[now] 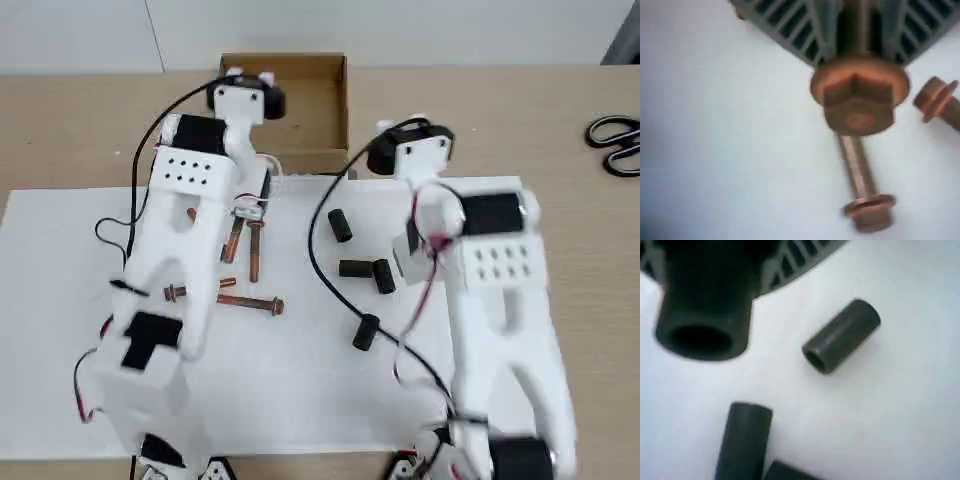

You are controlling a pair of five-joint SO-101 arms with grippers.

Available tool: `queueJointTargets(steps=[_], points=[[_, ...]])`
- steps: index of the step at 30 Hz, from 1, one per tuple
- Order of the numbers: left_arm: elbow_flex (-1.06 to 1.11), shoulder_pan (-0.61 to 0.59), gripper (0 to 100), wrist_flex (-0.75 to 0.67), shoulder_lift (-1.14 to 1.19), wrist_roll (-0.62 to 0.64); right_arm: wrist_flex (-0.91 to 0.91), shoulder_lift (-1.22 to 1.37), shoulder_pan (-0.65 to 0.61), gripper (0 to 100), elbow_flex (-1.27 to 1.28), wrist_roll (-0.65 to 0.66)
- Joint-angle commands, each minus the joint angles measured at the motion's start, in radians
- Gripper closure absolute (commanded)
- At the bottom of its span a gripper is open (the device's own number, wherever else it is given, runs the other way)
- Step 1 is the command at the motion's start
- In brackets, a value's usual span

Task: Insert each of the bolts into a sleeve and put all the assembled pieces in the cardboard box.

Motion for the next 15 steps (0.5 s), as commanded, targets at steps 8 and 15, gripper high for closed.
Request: queueJointTargets(steps=[8,15], points=[[0.188,0.091,100,-0.118,-0.293,0.12,-0.406,-0.464,-0.008,99.5,0.43,-0.199],[0.549,0.147,100,-0.402,-0.43,0.21,-0.639,-0.691,-0.11,99.5,0.763,-0.299]])
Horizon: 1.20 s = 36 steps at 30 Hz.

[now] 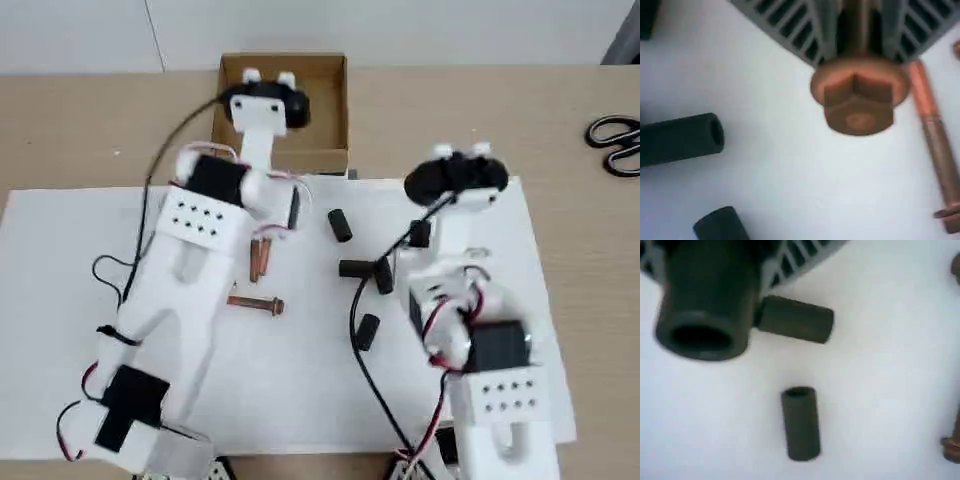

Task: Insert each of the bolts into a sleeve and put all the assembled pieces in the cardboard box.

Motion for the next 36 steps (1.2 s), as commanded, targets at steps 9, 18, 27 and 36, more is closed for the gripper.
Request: queueJointTargets(steps=[9,18,27,36], points=[[0.668,0.044,100,-0.709,-0.512,0.112,-0.18,-0.328,-0.22,99.6,0.341,-0.023],[1.176,0.044,100,-1.212,-0.927,0.216,-0.226,-0.493,-0.371,99.6,0.491,-0.023],[1.319,0.018,100,-1.22,-1.232,0.351,-0.228,-0.7,-0.495,99.6,0.629,-0.017],[1.458,0.028,100,-1.22,-1.485,0.353,-0.24,-0.785,-0.498,99.6,0.71,-0.017]])
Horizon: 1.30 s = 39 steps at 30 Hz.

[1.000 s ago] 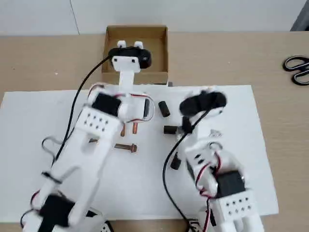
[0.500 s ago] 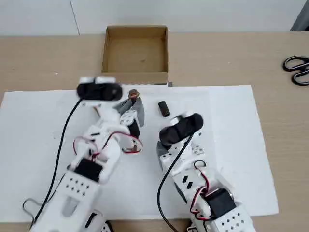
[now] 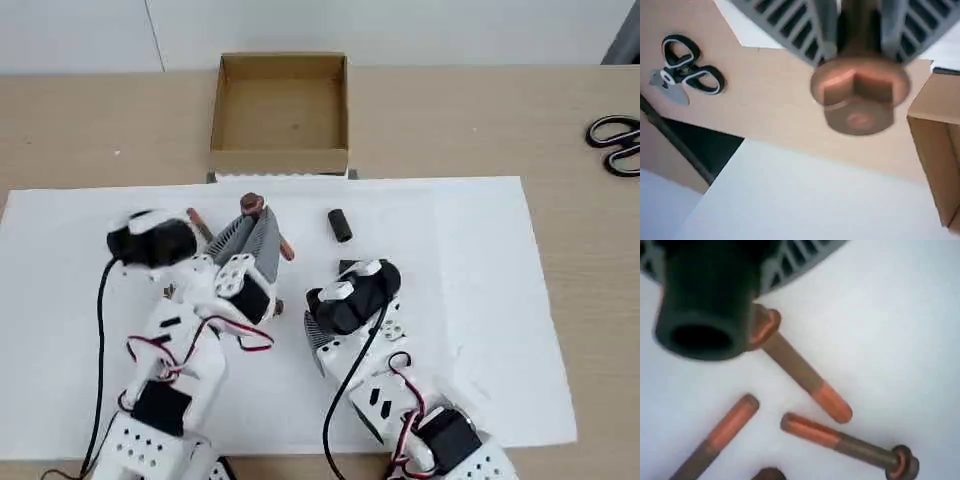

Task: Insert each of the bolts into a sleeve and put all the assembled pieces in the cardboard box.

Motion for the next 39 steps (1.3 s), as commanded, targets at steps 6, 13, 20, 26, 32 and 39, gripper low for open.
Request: queueJointTargets(steps=[6,13,20,26,32,39], points=[[0.058,0.043,100,0.061,-0.253,0.005,-0.077,-0.016,-0.005,99.6,-0.006,0.012],[0.058,0.104,100,0.245,-0.394,0.005,-0.081,-0.016,-0.004,99.6,-0.006,0.141],[0.058,0.104,100,0.245,-0.387,0.005,-0.082,-0.016,-0.007,99.6,-0.011,0.143],[0.061,0.104,100,0.245,-0.387,0.005,-0.15,-0.016,-0.008,99.6,-0.009,0.144],[0.064,0.104,100,0.247,-0.384,0.005,-0.156,-0.016,-0.008,99.6,-0.014,0.144],[0.093,0.106,100,0.247,-0.384,0.005,-0.157,-0.016,-0.01,99.6,-0.014,0.21]])
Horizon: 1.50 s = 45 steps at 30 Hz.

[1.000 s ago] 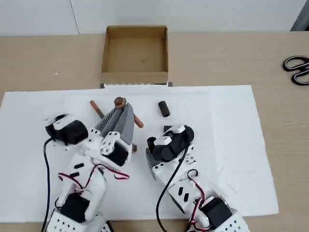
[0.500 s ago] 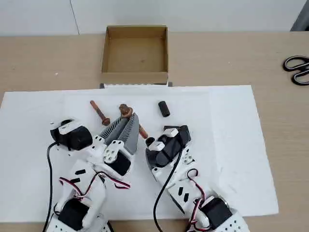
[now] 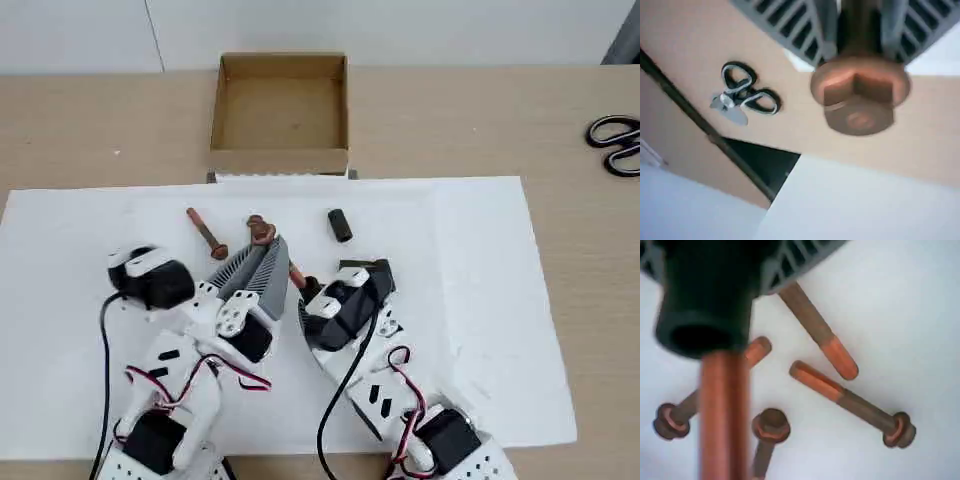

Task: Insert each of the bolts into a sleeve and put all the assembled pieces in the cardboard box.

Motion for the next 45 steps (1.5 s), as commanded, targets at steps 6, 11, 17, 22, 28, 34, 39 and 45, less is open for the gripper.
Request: queueJointTargets(steps=[6,11,17,22,28,34,39,45], points=[[-0.001,0.005,100,0.005,-0.011,0.005,-0.028,-0.016,-0.01,99.6,-0.017,0.028],[-0.001,0.026,100,0.005,-0.009,0.005,-0.028,-0.016,-0.048,99.6,-0.017,0.028],[-0.001,0.083,100,0.049,-0.011,0.002,-0.028,-0.016,-0.048,99.6,-0.017,0.028],[-0.007,0.081,100,0.143,-0.012,-0.009,-0.028,-0.016,-0.047,99.6,-0.017,0.028],[-0.004,0.087,100,0.153,-0.011,-0.071,-0.03,-0.016,-0.047,99.6,-0.017,0.028],[-0.001,0.126,100,0.25,-0.011,-0.14,-0.03,-0.016,-0.047,99.6,-0.017,0.028],[-0.001,0.167,100,0.365,-0.012,-0.141,-0.077,-0.016,-0.047,99.6,-0.014,0.029],[-0.002,0.169,100,0.382,-0.012,-0.143,-0.077,-0.016,-0.047,99.6,-0.011,0.029]])
